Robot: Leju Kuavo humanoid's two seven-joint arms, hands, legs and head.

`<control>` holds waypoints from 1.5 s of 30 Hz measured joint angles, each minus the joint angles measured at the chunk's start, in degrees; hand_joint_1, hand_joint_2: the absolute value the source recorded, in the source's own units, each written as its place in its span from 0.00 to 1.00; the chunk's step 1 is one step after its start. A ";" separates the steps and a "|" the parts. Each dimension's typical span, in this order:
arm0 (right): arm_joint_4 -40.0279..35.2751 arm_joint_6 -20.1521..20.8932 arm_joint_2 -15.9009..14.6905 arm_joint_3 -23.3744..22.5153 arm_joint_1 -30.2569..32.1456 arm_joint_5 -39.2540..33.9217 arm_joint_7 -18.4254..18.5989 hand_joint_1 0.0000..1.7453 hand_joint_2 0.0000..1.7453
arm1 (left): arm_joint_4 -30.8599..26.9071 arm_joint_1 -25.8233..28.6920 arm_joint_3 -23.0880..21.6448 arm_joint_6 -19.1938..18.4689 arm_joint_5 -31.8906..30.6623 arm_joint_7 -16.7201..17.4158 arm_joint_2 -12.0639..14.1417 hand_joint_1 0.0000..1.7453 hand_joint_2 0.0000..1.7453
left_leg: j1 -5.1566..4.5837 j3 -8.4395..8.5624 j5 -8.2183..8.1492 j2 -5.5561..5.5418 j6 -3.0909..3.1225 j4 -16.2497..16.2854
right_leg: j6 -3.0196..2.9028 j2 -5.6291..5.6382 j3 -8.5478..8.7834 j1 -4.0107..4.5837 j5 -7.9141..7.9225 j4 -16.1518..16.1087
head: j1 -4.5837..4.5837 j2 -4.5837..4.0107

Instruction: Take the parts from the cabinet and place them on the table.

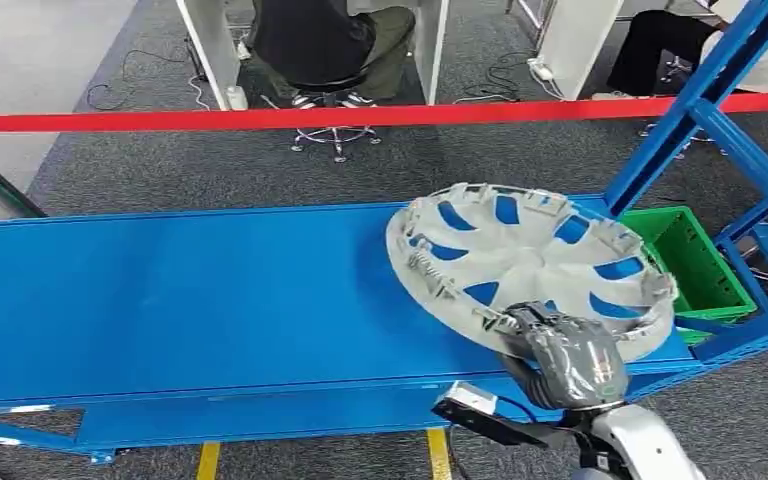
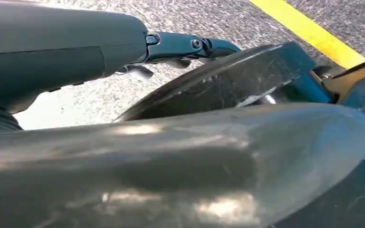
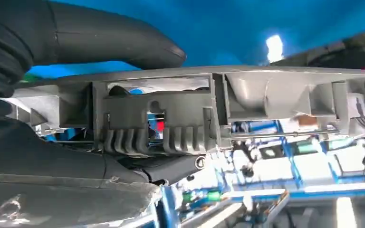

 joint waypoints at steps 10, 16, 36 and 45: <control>-2.38 -0.59 0.28 -1.33 1.02 0.00 -0.20 1.00 1.00 | 0.00 0.03 0.07 0.00 0.07 -0.15 0.00 0.00 0.00 | 0.00 0.00 0.00 -0.01 0.00 0.00 | 0.00 -0.02 -0.02 0.00 0.00 0.00 | 0.02 0.00; -5.37 -2.79 0.31 -2.25 1.95 -0.74 -0.81 1.00 1.00 | 0.00 0.46 0.06 0.96 -0.46 -3.72 0.00 0.00 1.00 | -0.01 -0.02 0.00 -0.02 0.00 0.00 | 0.00 -0.01 -0.04 -0.01 0.00 0.00 | 0.02 0.00; -10.47 -5.05 0.31 -3.76 4.11 -1.42 -1.29 1.00 1.00 | 0.00 -1.11 0.35 2.64 -1.95 -6.62 -0.83 0.00 1.00 | -0.02 -0.09 0.00 -0.06 0.01 0.00 | 0.00 -0.06 -0.01 -0.01 0.00 0.00 | 0.04 0.00; -11.82 5.38 1.60 -5.55 5.25 -32.75 -8.10 1.00 1.00 | 0.00 -1.02 0.96 1.31 -1.09 -8.30 -1.09 0.00 1.00 | -0.01 -0.14 0.00 -0.08 0.01 0.00 | 0.00 -0.15 -0.05 0.00 -0.01 0.00 | 0.00 0.00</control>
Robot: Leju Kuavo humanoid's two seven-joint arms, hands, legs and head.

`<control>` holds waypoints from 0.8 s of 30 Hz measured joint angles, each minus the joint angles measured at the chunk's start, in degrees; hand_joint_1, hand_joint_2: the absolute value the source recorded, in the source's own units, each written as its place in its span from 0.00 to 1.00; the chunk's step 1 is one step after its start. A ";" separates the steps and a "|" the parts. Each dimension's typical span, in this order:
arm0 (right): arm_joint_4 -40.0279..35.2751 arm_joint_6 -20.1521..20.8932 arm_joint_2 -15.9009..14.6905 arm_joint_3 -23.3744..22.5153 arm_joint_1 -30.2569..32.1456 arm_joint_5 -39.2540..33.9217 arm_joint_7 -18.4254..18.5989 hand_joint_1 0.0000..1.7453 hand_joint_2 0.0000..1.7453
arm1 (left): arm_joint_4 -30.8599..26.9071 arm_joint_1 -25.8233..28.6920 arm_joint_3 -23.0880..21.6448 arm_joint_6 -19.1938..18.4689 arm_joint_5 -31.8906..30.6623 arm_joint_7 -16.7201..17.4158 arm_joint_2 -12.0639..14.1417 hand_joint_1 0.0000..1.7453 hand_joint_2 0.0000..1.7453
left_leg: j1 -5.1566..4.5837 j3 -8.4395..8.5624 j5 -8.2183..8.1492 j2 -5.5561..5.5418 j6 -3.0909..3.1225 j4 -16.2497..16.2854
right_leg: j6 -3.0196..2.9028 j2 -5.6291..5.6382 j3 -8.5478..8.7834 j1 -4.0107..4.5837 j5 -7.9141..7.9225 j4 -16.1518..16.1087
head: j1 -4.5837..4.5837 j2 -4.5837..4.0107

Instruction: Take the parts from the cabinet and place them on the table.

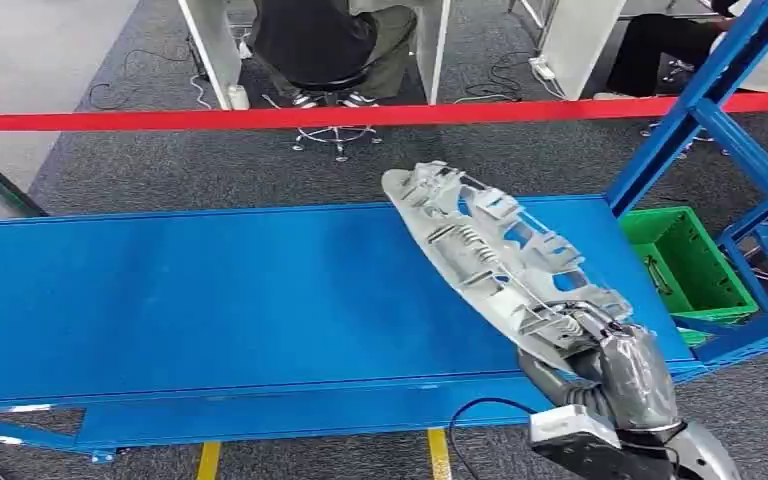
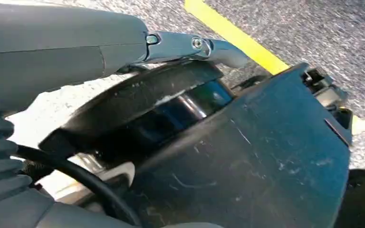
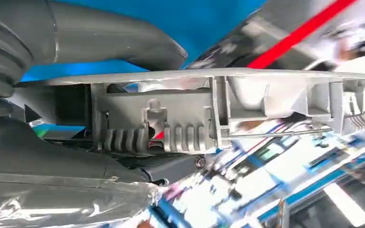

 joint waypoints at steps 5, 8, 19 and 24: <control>-2.08 0.53 0.26 -1.31 0.54 -1.80 -1.47 1.00 1.00 | 0.00 0.06 0.31 0.07 -0.26 -0.64 -0.02 0.00 1.00 | 0.00 -0.01 0.00 0.01 0.00 0.00 | 0.00 0.05 -0.02 0.00 -0.01 0.00 | 0.04 0.00; -2.82 1.27 0.24 -1.53 1.27 -2.63 -3.16 1.00 1.00 | 0.00 0.36 0.39 0.57 -1.51 -4.05 0.00 0.00 1.00 | -0.01 -0.01 0.00 0.01 0.00 0.00 | 0.00 0.04 -0.02 -0.01 0.00 0.00 | 0.02 0.00; -6.40 -0.19 -0.57 -1.21 3.85 -3.13 -7.02 1.00 1.00 | 0.00 0.90 1.40 1.11 -1.11 -7.28 0.00 0.00 1.00 | -0.01 -0.01 0.00 0.00 0.00 0.00 | 0.00 0.02 -0.01 0.00 0.00 0.00 | 0.02 0.00; -7.69 -2.31 -0.83 -0.90 4.38 -3.00 -7.59 1.00 1.00 | 0.00 0.98 1.90 1.12 -0.64 -6.71 -0.02 0.00 1.00 | -0.01 -0.01 0.00 0.00 0.00 0.00 | 0.00 0.02 -0.01 -0.01 0.00 0.00 | 0.04 0.00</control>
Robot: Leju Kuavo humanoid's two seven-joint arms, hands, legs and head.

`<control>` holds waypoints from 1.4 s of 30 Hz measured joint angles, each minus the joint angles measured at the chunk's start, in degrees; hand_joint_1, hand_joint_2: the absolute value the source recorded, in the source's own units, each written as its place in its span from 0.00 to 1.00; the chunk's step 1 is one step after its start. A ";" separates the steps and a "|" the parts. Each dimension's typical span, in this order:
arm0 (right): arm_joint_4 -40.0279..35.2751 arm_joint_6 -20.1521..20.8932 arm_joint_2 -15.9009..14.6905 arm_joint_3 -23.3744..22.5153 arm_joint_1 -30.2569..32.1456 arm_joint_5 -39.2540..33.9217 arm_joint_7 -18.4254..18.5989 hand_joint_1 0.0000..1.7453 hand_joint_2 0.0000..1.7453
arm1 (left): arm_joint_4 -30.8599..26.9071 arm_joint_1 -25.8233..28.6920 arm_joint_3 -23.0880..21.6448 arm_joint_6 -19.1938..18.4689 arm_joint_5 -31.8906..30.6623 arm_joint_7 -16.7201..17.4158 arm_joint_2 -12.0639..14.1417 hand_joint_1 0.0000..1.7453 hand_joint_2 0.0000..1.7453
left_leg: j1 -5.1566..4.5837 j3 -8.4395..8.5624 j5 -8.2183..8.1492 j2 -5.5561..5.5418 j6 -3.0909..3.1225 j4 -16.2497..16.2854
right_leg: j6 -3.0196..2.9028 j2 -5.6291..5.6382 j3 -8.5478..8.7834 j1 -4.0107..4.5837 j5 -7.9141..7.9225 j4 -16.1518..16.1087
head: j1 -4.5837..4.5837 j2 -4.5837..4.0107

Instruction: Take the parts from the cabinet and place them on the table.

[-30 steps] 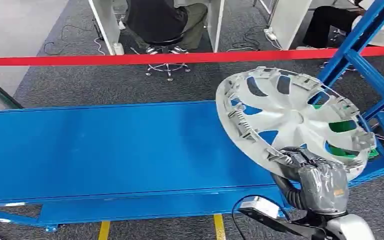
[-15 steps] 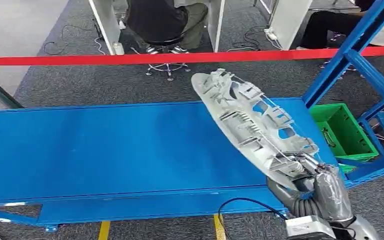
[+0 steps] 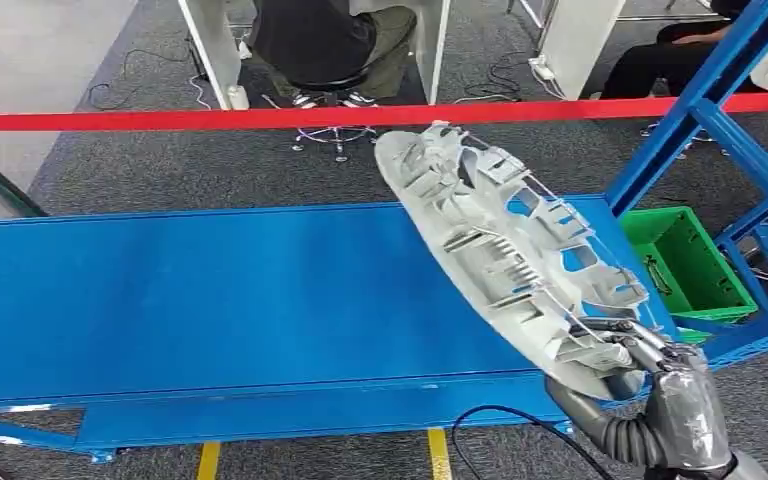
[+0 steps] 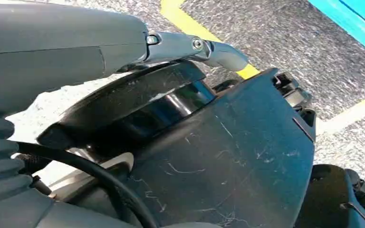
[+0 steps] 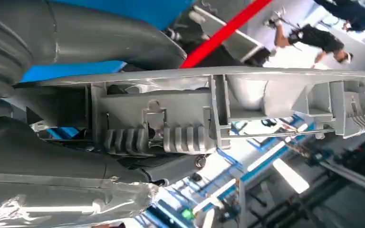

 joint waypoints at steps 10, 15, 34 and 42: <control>-2.02 -1.43 -0.11 0.00 0.38 -0.79 -0.64 1.00 1.00 | 0.00 0.00 0.61 -0.42 0.07 1.01 0.00 0.00 1.00 | -0.26 -0.02 -0.26 0.01 0.52 0.22 | 0.37 0.02 0.05 -0.29 0.12 -0.35 | -0.02 0.00; -3.59 -2.69 -0.09 -0.72 0.58 -3.14 -1.88 1.00 1.00 | 0.00 -0.06 1.20 -1.14 0.05 1.97 -0.15 0.00 1.00 | 0.19 0.76 0.87 0.25 1.35 -1.61 | 1.14 -0.24 -0.60 -0.33 -1.35 1.21 | 0.17 0.00; -5.51 -2.65 1.05 -5.86 1.60 -7.23 -5.62 1.00 1.00 | 0.00 -0.46 2.62 -1.01 -1.26 3.41 0.00 0.00 1.00 | -0.09 -6.25 -9.98 0.31 -2.06 16.34 | -1.78 -0.72 -5.67 -1.11 3.84 1.92 | -0.15 0.00; -6.00 -2.65 1.62 -7.19 2.23 -8.31 -5.64 1.00 1.00 | 0.00 -0.33 2.97 -0.13 -1.88 3.57 -0.48 0.00 1.00 | -0.42 5.40 -4.28 0.10 -0.39 -1.40 | 0.17 -0.80 -8.57 -0.72 7.32 1.84 | -0.15 0.00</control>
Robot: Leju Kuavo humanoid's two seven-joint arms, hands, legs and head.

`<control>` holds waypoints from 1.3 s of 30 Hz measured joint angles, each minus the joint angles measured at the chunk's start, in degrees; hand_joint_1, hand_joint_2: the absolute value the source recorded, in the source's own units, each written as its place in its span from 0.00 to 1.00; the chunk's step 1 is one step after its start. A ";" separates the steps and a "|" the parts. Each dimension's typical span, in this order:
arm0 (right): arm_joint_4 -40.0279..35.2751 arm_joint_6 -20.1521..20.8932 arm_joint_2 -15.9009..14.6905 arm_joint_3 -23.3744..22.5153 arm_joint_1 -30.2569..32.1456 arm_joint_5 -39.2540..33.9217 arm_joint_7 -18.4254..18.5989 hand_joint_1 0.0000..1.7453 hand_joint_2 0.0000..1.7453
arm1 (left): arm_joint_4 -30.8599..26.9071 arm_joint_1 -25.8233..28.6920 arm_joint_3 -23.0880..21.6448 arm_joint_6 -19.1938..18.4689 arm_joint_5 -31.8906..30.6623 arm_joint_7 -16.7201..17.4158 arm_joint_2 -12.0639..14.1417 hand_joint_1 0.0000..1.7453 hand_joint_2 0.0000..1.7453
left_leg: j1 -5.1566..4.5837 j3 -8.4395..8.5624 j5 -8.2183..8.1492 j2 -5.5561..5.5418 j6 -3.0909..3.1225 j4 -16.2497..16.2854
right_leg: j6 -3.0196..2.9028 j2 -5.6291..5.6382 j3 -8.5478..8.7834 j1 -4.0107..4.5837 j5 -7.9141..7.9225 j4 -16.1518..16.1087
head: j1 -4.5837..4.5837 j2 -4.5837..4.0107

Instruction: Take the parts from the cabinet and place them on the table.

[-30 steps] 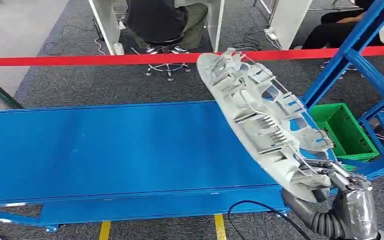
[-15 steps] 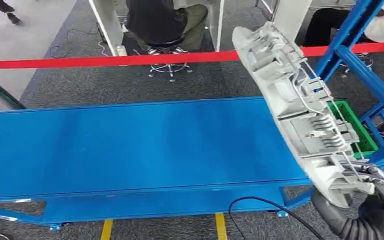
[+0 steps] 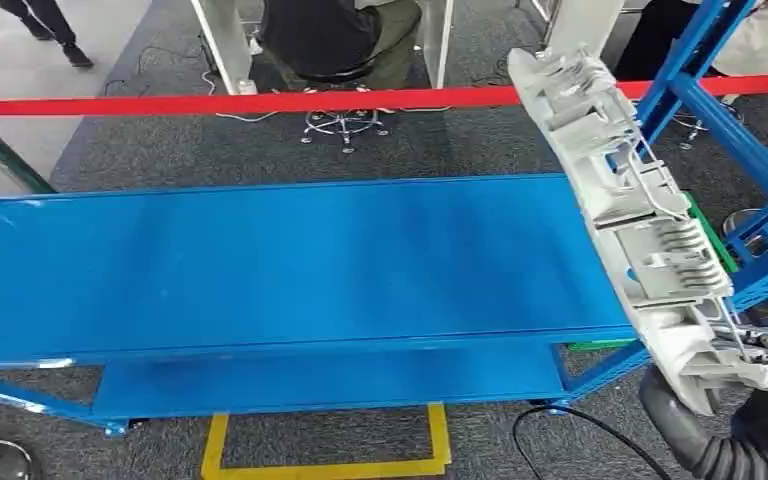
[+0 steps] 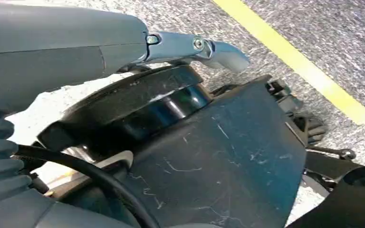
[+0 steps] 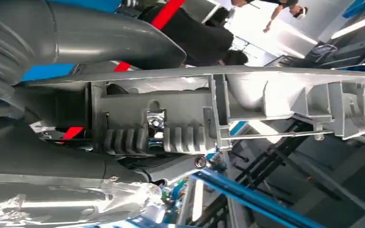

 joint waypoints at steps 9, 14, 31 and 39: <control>-0.35 0.09 0.41 -1.18 0.91 -0.85 -0.02 1.00 1.00 | 0.00 0.03 0.15 0.22 -0.29 0.04 -0.37 0.00 1.00 | -0.34 -4.73 4.85 0.70 2.29 -0.10 | 1.27 0.11 -2.81 -0.20 -10.67 16.20 | 0.33 0.00; -0.63 0.24 0.50 -1.42 0.84 -0.96 -0.02 1.00 1.00 | 0.00 0.00 0.20 0.24 -0.29 0.18 -0.61 0.00 1.00 | -0.95 -6.92 7.10 0.59 1.57 0.15 | 0.03 0.07 11.31 0.50 -8.23 -3.36 | 0.26 0.00; -2.60 0.76 1.62 -2.91 1.98 -1.57 -1.07 1.00 1.00 | -0.04 -0.16 1.09 0.79 -0.46 1.05 -0.63 0.00 1.00 | 0.50 2.11 -1.04 -0.12 -0.71 -1.18 | 0.63 -0.32 -0.13 0.16 1.41 -1.50 | -0.55 0.00; -2.67 0.74 1.70 -2.95 2.41 -1.64 -1.16 1.00 1.00 | -0.04 -0.06 1.12 0.72 -0.53 0.98 -0.70 0.00 1.00 | -0.36 -2.74 3.40 0.55 2.39 -0.71 | 1.48 -0.23 -3.93 -0.05 -10.17 15.94 | -0.04 0.00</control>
